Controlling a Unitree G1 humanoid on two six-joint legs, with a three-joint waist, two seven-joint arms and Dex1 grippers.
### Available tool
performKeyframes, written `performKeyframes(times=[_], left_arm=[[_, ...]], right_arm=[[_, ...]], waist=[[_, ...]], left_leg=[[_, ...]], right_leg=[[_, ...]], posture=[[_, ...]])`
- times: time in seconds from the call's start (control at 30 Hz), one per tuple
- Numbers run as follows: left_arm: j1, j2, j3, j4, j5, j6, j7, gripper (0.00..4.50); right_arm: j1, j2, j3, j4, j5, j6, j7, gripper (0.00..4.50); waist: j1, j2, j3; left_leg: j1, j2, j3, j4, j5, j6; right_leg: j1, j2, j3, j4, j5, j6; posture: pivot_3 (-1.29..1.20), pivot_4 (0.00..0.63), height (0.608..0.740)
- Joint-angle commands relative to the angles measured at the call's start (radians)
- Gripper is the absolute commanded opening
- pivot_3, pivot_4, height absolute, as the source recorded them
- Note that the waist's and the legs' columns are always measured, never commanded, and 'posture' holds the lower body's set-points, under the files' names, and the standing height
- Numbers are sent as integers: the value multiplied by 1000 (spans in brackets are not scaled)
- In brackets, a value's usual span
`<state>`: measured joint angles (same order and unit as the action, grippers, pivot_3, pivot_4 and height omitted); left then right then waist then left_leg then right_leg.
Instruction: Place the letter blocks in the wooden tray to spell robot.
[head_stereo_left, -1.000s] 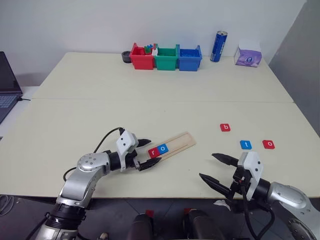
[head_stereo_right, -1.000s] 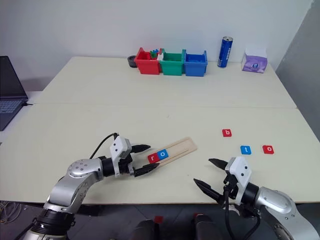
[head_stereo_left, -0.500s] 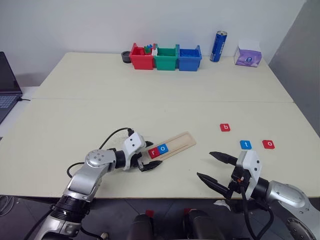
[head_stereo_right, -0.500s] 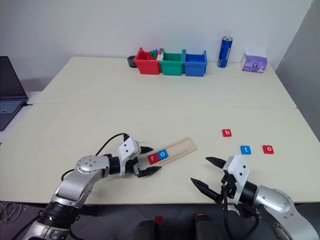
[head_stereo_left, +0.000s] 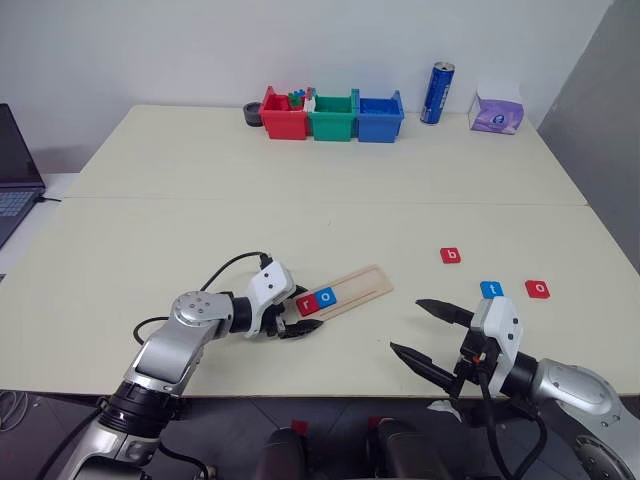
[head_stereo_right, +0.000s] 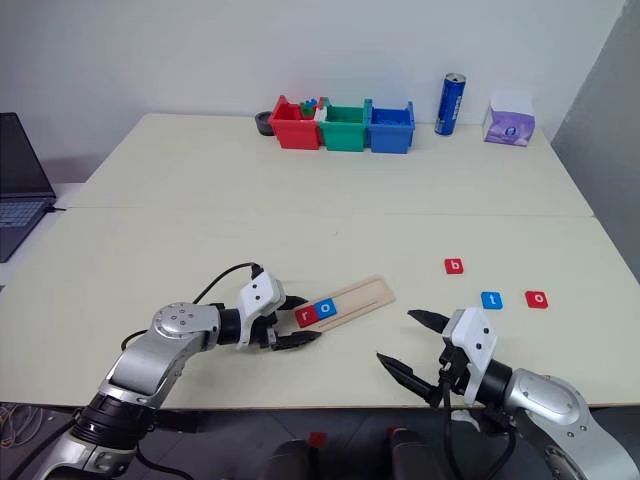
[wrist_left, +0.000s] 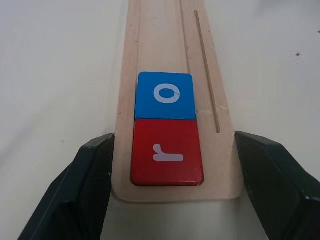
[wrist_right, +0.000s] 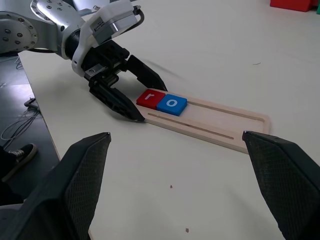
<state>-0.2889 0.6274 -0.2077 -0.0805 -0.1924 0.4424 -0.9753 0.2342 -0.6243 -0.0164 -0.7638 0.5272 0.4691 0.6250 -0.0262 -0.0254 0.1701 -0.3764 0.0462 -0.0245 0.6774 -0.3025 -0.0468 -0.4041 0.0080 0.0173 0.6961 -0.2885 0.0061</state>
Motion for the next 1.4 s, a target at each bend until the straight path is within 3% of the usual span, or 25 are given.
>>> performKeyframes(times=[0.03,0.27,0.4,0.6,0.83,1.07,1.17,1.4], left_arm=[[11,36,-61,34,36,-60,-77,3377],[-71,52,-113,124,71,-260,-203,3377],[-136,38,-132,186,78,-330,-268,3377],[-193,11,-162,262,77,-405,-355,3377],[-209,-23,-164,316,116,-462,-347,3377],[-203,-39,-142,309,87,-397,-349,3377],[-207,-39,-139,312,84,-391,-358,4382],[-220,-55,-113,329,71,-445,-350,4473]], right_arm=[[1,-28,-60,-5,-32,-36,7,4500],[161,-156,-189,6,-4,-24,160,4500],[215,-170,-203,-8,-11,-43,191,4500],[177,-125,-147,-26,-33,-41,149,4500],[143,-118,-122,-34,-34,-18,123,4500],[105,-126,-119,-42,-13,22,113,4500],[96,-126,-124,-45,-6,37,114,4500],[80,-128,-138,-46,13,58,120,4500]], waist=[[0,0,0],[8,0,0],[10,0,0],[9,0,0],[10,0,0],[17,0,0],[18,0,0],[20,0,0]], left_leg=[[0,0,0,0,0,0],[-1,0,0,0,0,0],[-1,0,0,0,0,0],[-1,0,0,1,0,0],[-2,0,0,1,0,0],[-1,-1,0,1,0,0],[-1,-1,0,2,0,0],[-2,0,0,2,0,0]], right_leg=[[0,0,0,0,0,0],[0,0,0,-2,0,0],[0,1,0,-2,0,0],[0,1,0,-2,0,0],[0,1,0,-2,0,0],[0,1,0,-1,0,0],[0,1,0,-1,0,0],[0,1,0,-1,0,0]], posture=[[0,150,740],[0,150,740],[0,150,740],[0,150,740],[0,150,740],[0,150,740],[0,150,740],[0,150,740]])
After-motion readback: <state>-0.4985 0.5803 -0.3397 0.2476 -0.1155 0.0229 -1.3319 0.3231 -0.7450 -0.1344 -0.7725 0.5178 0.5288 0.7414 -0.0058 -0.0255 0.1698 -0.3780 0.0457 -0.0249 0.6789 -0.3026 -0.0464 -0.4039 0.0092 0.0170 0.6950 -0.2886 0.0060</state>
